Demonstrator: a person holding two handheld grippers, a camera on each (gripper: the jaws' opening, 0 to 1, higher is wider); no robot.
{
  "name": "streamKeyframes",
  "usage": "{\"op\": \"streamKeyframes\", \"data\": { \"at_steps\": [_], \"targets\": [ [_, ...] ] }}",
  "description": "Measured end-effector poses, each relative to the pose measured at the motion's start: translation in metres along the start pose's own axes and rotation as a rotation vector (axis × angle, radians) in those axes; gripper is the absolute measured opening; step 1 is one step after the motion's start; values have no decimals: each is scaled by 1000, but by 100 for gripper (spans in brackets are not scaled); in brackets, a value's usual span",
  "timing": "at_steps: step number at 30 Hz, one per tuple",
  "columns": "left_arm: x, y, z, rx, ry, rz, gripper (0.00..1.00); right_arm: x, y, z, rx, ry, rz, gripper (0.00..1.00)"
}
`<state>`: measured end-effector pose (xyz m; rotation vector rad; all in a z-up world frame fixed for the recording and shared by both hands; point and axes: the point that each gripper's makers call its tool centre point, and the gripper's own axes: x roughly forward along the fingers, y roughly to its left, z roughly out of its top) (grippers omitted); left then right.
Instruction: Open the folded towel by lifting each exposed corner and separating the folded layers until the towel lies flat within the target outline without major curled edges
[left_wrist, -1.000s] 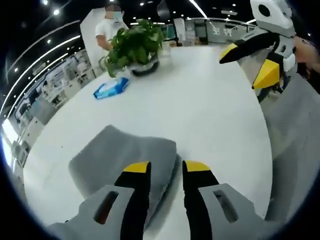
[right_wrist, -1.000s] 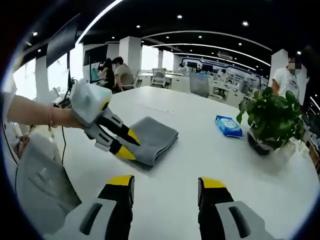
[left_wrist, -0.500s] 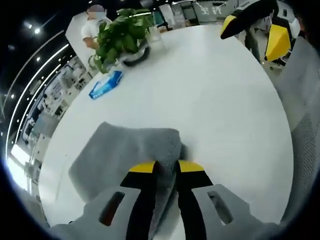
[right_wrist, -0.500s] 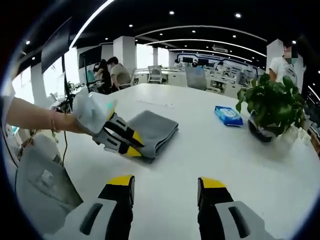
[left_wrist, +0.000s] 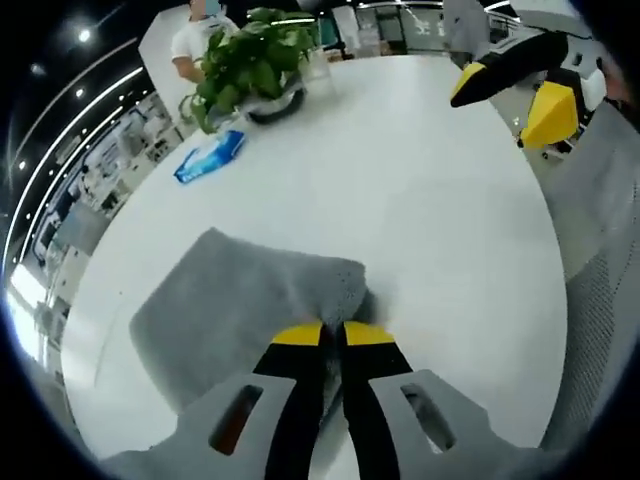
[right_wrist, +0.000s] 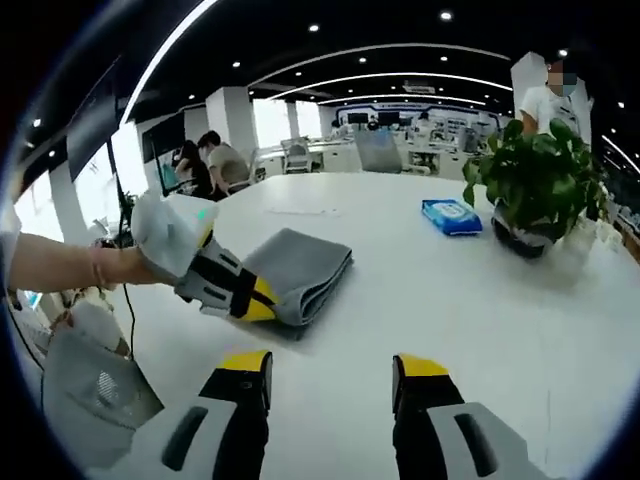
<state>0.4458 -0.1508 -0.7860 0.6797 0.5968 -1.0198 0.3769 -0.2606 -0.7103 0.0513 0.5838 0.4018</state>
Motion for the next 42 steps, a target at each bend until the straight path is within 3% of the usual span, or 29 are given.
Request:
{"op": "streamKeyframes", "data": {
  "at_steps": [5, 10, 13, 18, 22, 27, 30, 37, 42],
  "targets": [
    [-5, -19, 3, -35, -5, -24, 4, 3, -2, 2, 123, -15, 16, 47],
    [-12, -41, 9, -102, -32, -58, 4, 10, 6, 0, 297, -30, 82, 46],
    [-16, -54, 13, -161, -51, -81, 4, 13, 15, -8, 392, 10, 135, 45],
    [-23, -69, 19, -187, -77, -97, 4, 18, 38, -26, 659, 105, 269, 43],
    [-31, -76, 25, -221, -102, -111, 4, 19, 44, -35, 734, 150, 303, 31],
    [-42, -82, 31, -260, -137, -113, 4, 28, 51, -41, 864, 188, 341, 37],
    [-45, -88, 32, -246, -146, -115, 4, 36, 53, -43, 895, 191, 351, 35],
    [-53, -95, 30, -228, -168, -115, 4, 54, 43, -45, 895, 202, 296, 29],
    [-56, -96, 30, -237, -189, -107, 4, 62, 42, -46, 861, 216, 272, 16]
  ]
}}
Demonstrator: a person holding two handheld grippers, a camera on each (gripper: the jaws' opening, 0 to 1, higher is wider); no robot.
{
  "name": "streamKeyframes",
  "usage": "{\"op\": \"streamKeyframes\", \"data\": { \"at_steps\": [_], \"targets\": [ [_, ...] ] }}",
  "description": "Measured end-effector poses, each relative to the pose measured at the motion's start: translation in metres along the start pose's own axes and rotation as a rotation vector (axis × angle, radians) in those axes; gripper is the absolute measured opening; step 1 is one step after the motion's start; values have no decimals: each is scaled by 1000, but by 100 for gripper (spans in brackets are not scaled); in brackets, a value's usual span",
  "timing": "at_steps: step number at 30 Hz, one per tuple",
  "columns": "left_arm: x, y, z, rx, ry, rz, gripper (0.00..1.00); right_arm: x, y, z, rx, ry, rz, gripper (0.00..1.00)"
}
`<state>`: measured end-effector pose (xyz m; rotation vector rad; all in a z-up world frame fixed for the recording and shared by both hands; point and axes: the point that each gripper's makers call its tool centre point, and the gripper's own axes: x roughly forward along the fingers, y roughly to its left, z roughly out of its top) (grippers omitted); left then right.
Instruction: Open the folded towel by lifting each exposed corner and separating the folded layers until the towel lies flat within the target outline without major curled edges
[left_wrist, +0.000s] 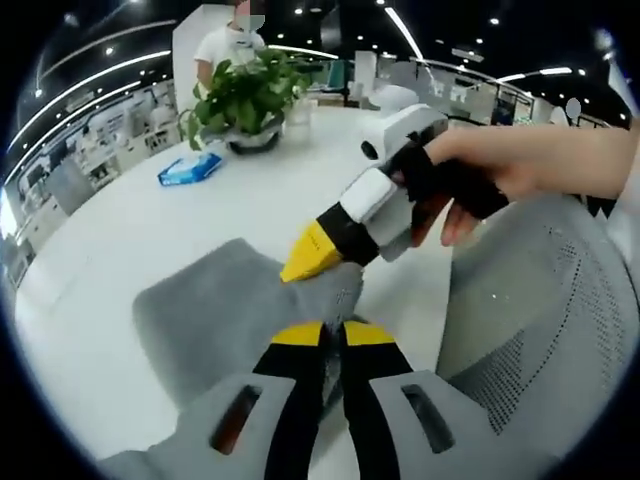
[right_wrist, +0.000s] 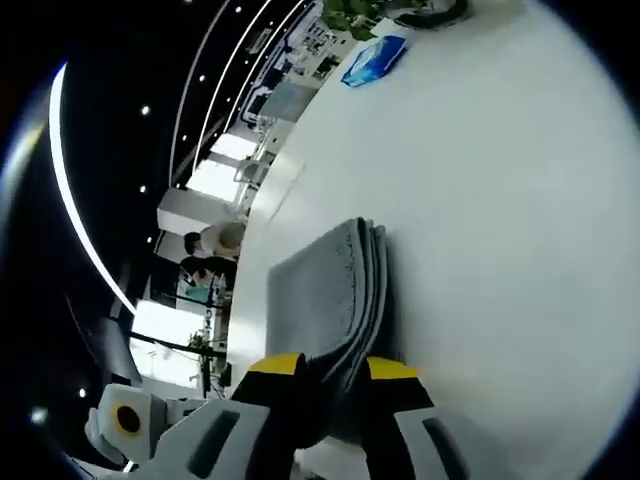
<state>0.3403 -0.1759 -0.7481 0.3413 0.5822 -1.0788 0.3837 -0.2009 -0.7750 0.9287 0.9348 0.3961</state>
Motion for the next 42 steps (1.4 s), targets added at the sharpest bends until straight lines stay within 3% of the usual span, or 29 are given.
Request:
{"op": "streamKeyframes", "data": {
  "at_steps": [5, 10, 14, 17, 20, 24, 28, 33, 35, 42],
  "targets": [
    [0, -1, 0, -36, -17, -4, 6, 0, -4, 1, -63, -4, -32, 7],
    [-6, -4, 4, -74, -40, -34, 6, -2, -7, 5, -280, -3, -123, 3],
    [-20, 19, 11, -179, -76, 16, 6, -4, 9, 10, -520, -33, -178, 2],
    [-28, 46, 16, -279, -105, 67, 7, -6, 21, 12, -787, -38, -254, 2],
    [-31, 63, 23, -381, -135, 64, 13, -3, 34, 8, -972, -40, -284, 2],
    [-30, 79, 31, -374, -119, 85, 14, 1, 45, 2, -1168, -32, -315, 2],
    [-22, 78, 37, -425, -84, 43, 17, 5, 46, -1, -1293, -9, -354, 2],
    [-7, 75, 38, -447, 5, 5, 23, 8, 51, -6, -1504, 8, -389, 2],
    [-4, 71, 37, -454, 40, -19, 23, 10, 51, -9, -1559, 20, -399, 2],
    [8, 73, 37, -447, 82, 5, 22, 11, 51, -10, -1676, 40, -433, 2]
  ]
}}
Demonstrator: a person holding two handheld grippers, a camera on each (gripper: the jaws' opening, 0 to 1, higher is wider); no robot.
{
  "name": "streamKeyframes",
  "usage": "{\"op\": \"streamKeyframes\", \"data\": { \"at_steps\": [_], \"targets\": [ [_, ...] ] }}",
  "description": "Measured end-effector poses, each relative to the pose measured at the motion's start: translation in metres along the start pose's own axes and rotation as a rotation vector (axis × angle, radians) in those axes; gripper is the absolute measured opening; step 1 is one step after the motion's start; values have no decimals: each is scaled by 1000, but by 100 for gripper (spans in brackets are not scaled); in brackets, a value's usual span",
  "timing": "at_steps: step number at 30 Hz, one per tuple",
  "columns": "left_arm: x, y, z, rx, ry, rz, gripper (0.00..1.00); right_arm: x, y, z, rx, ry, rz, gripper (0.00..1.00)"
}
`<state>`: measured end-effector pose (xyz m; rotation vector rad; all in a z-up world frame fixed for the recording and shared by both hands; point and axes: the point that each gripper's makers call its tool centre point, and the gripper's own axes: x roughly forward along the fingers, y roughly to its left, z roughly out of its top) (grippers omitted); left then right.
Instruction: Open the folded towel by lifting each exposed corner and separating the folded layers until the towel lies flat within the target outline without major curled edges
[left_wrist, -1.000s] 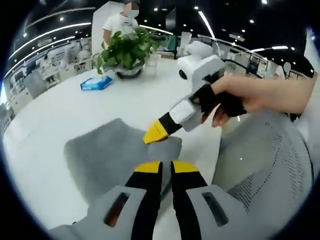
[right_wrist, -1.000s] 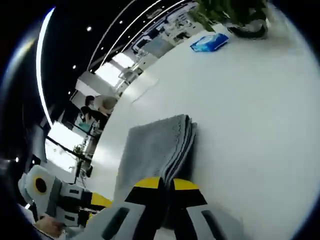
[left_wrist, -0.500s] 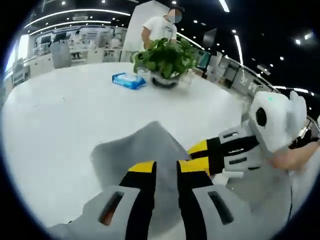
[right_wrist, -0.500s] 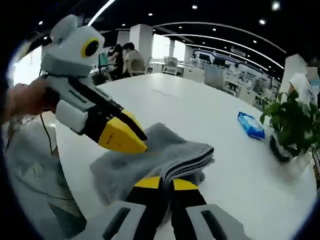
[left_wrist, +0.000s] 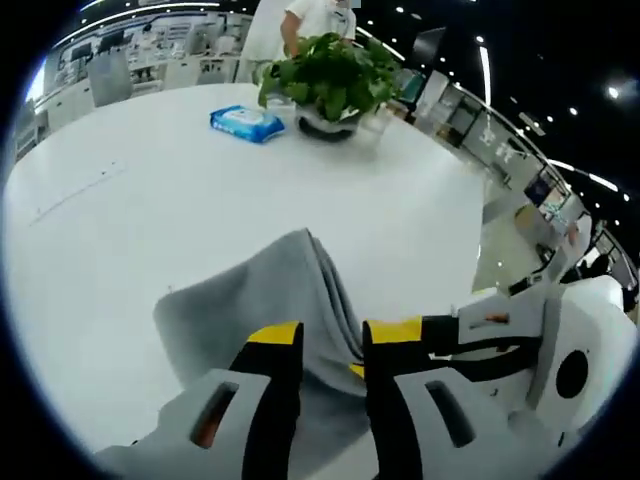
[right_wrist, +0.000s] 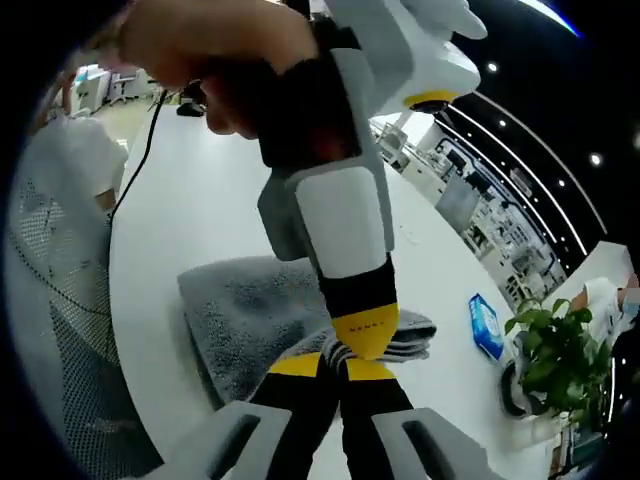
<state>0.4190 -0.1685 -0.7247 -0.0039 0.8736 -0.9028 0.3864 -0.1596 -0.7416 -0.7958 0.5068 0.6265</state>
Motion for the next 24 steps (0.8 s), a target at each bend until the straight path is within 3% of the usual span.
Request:
{"op": "streamKeyframes", "data": {
  "at_steps": [6, 11, 15, 19, 20, 23, 24],
  "targets": [
    [5, 3, 1, -35, 7, 15, 19, -1, 3, 6, -86, -4, -7, 2],
    [4, 3, 4, -24, -16, 20, 17, -2, 3, 9, -102, -13, -8, 2],
    [2, 4, 6, -7, -33, 28, 6, -2, 1, 14, -79, -36, -3, 3],
    [0, 9, 7, 30, -40, 46, 4, -2, 3, 19, 49, -100, 58, 7],
    [-2, 10, 8, 34, -45, 51, 3, -6, 2, 23, 151, -136, 81, 9],
    [-8, 15, 12, 34, -51, 56, 3, -17, -6, 26, 327, -206, 121, 13],
    [-10, 17, 13, 35, -50, 59, 3, -21, -8, 29, 349, -245, 137, 13]
  ]
}}
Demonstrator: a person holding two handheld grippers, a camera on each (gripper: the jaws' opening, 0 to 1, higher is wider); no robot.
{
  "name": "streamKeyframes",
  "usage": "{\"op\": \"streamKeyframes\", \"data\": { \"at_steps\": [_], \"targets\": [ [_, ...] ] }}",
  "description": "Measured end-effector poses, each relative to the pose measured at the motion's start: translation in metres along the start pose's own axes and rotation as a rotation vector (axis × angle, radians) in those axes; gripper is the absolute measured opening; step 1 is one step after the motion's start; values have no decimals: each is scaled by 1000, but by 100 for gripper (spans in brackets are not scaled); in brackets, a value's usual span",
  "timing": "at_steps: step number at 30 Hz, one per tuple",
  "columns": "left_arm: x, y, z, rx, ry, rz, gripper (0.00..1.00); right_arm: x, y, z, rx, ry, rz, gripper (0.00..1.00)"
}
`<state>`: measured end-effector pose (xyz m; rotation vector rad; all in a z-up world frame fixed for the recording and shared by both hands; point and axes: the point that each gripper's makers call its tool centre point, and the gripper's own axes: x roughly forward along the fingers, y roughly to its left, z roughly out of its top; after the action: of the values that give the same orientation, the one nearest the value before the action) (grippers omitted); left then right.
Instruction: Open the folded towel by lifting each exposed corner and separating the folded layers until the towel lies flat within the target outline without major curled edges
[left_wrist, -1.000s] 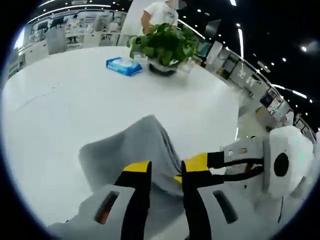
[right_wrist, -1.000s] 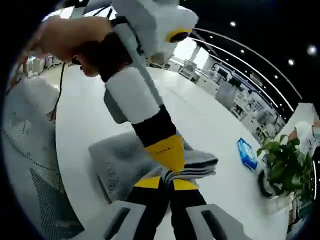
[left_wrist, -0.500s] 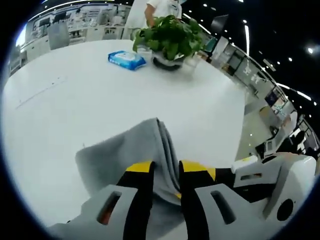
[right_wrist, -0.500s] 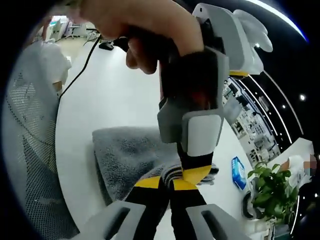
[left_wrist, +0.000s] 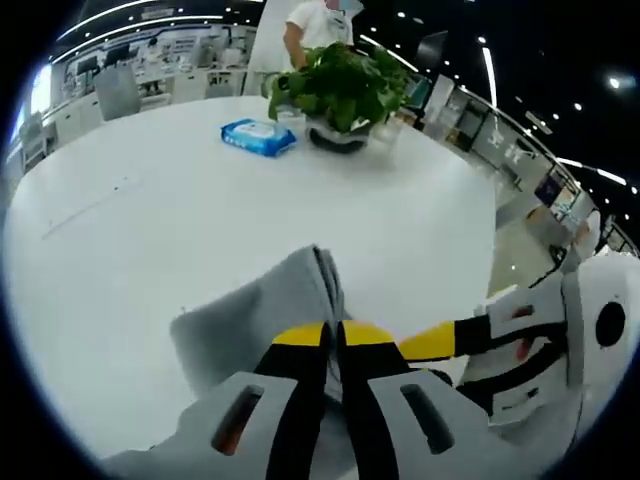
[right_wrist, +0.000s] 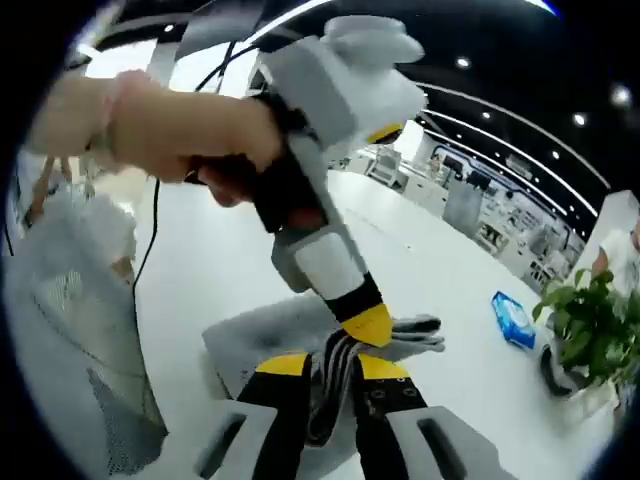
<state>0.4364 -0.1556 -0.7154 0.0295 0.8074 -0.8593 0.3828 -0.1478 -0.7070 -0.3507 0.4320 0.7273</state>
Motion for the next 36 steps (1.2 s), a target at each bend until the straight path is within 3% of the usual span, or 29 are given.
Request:
{"op": "streamKeyframes", "data": {
  "at_steps": [2, 3, 4, 5, 8, 9, 10, 12, 13, 15, 17, 20, 30, 36],
  "targets": [
    [-4, 4, 2, 5, 3, 7, 3, -10, -14, 7, 148, -80, -40, 11],
    [-8, 7, 2, 8, 8, 12, 2, -15, -19, 8, 190, -100, -44, 11],
    [-11, 10, 2, 7, 11, 15, 2, -20, -31, 2, 226, -94, -93, 11],
    [-15, 13, 3, 5, 14, 17, 2, -22, -38, -5, 252, -80, -124, 10],
    [-24, 21, 3, -6, 18, 24, 2, -15, -56, -39, 265, 55, -210, 7],
    [-26, 22, 4, -7, 19, 24, 2, -7, -51, -63, 254, 174, -189, 4],
    [-30, 23, 4, -10, 21, 25, 2, -2, -47, -71, 246, 203, -170, 0],
    [-35, 24, 5, -4, 18, 29, 2, 11, -32, -77, 275, 212, -106, 0],
    [-37, 25, 5, 1, 18, 32, 2, 18, -23, -81, 249, 219, -67, 0],
    [-42, 25, 5, 3, 12, 35, 2, 26, -5, -95, 164, 307, 0, 0],
    [-45, 27, 4, -1, 9, 35, 2, 37, 11, -98, 113, 315, 57, 0],
    [-47, 28, 2, -5, 8, 37, 2, 42, 12, -99, -15, 337, 47, 0],
    [-57, 33, 2, -11, -3, 48, 2, 39, 6, -103, 65, 338, 52, 0],
    [-66, 50, -3, -23, 19, 67, 2, 31, -10, -110, 78, 365, 16, 0]
  ]
}}
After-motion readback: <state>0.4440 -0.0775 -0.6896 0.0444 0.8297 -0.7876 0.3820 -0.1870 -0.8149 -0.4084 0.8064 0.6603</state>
